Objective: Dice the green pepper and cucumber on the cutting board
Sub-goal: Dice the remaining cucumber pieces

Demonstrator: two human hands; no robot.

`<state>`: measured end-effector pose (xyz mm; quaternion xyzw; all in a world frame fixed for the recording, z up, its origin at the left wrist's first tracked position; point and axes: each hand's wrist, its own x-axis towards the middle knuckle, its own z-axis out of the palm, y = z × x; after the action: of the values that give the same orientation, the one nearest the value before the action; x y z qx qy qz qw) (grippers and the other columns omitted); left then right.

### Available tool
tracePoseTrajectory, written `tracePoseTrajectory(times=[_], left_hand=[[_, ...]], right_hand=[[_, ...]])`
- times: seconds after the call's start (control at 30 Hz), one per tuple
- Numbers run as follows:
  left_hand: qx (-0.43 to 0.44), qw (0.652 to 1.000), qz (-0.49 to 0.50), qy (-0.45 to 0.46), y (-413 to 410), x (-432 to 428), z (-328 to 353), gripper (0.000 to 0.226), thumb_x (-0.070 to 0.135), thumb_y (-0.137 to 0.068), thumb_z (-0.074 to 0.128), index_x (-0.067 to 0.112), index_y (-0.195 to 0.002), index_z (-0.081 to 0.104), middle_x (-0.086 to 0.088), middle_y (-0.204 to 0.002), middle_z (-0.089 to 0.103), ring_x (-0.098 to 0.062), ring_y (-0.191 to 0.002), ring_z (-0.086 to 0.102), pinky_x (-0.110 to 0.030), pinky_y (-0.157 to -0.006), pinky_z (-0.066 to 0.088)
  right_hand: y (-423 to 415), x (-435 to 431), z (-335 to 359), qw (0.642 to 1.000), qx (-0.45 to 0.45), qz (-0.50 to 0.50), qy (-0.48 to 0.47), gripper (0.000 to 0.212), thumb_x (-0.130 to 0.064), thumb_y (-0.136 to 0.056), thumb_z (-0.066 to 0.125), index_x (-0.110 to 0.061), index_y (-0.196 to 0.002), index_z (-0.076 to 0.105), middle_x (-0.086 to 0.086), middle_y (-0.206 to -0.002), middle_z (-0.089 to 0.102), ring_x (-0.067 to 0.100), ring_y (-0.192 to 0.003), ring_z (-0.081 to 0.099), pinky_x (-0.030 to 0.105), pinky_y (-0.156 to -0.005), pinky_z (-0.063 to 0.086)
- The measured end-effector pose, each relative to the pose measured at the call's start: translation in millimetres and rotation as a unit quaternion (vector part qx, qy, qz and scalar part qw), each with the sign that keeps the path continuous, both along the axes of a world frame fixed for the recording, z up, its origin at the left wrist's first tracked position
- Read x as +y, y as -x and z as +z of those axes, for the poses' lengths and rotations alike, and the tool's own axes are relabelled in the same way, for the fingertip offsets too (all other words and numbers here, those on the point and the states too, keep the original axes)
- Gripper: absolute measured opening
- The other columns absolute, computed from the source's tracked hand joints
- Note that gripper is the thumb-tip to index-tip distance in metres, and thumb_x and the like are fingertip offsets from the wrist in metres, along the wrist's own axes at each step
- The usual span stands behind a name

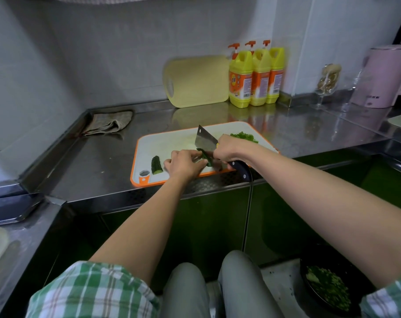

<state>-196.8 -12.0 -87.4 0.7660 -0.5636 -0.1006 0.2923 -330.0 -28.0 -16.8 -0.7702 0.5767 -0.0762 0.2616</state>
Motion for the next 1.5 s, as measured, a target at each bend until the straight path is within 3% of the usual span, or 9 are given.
tracePoseTrajectory(times=[0.33,0.67,0.83,1.0,1.1,1.3,1.5], left_hand=[[-0.018,1.000,0.001,-0.006,-2,-5,-2,0.040,0.049,-0.089,0.062,0.034,-0.126,0.062,-0.003,-0.124,0.061,-0.024,-0.128,0.037,-0.040,-0.096,0.028],[-0.013,1.000,0.018,0.001,-3,-9,-7,0.038,0.054,-0.092,0.051,0.035,-0.122,0.064,-0.007,-0.124,0.060,-0.024,-0.127,0.035,-0.039,-0.092,0.025],[-0.015,0.999,0.029,0.019,5,-12,-4,0.037,0.049,-0.089,0.057,0.028,-0.118,0.060,0.000,-0.121,0.060,-0.023,-0.123,0.038,-0.039,-0.093,0.026],[-0.011,0.999,0.031,0.007,5,-13,0,0.038,0.043,-0.087,0.057,0.030,-0.122,0.056,-0.003,-0.129,0.055,-0.025,-0.125,0.037,-0.040,-0.097,0.027],[-0.010,1.000,0.024,0.001,4,-12,1,0.036,0.041,-0.087,0.056,0.033,-0.122,0.057,-0.004,-0.129,0.054,-0.026,-0.125,0.037,-0.040,-0.097,0.027],[-0.001,1.000,0.016,-0.007,-4,-9,4,0.037,0.034,-0.087,0.058,0.029,-0.123,0.061,-0.006,-0.129,0.054,-0.028,-0.123,0.037,-0.037,-0.096,0.030],[-0.014,1.000,0.009,0.003,-8,-5,3,0.034,0.032,-0.089,0.060,0.027,-0.122,0.062,-0.007,-0.130,0.054,-0.030,-0.123,0.037,-0.036,-0.094,0.032]], right_hand=[[-8,-3,-2,1.000,-0.017,-0.007,0.010,0.019,0.004,-0.087,0.041,0.003,-0.070,0.050,0.015,-0.047,0.053,0.021,-0.035,0.047,0.018,-0.037,0.036],[-22,-7,-2,0.999,-0.017,-0.013,0.032,0.023,-0.004,-0.092,0.050,-0.001,-0.069,0.047,0.014,-0.054,0.052,0.022,-0.044,0.050,0.026,-0.046,0.041],[-24,-15,-6,0.998,-0.019,-0.028,0.043,0.021,0.001,-0.089,0.044,-0.002,-0.068,0.047,0.013,-0.052,0.053,0.022,-0.043,0.053,0.025,-0.044,0.042],[-18,-22,-12,0.998,-0.035,-0.042,0.034,0.026,0.000,-0.089,0.043,-0.003,-0.063,0.048,0.004,-0.030,0.048,0.020,-0.039,0.051,0.024,-0.044,0.043],[-17,-25,-13,0.998,-0.046,-0.047,0.026,0.024,0.001,-0.089,0.043,-0.001,-0.066,0.048,0.008,-0.036,0.051,0.021,-0.039,0.051,0.024,-0.044,0.043],[-26,-27,-7,0.999,-0.031,-0.039,0.020,0.026,-0.002,-0.090,0.044,-0.002,-0.065,0.050,0.003,-0.026,0.045,0.020,-0.041,0.052,0.026,-0.051,0.045],[-19,-29,-14,0.997,-0.051,-0.048,0.024,0.025,-0.001,-0.089,0.043,-0.003,-0.065,0.051,0.001,-0.026,0.045,0.012,-0.024,0.047,0.020,-0.042,0.041]])
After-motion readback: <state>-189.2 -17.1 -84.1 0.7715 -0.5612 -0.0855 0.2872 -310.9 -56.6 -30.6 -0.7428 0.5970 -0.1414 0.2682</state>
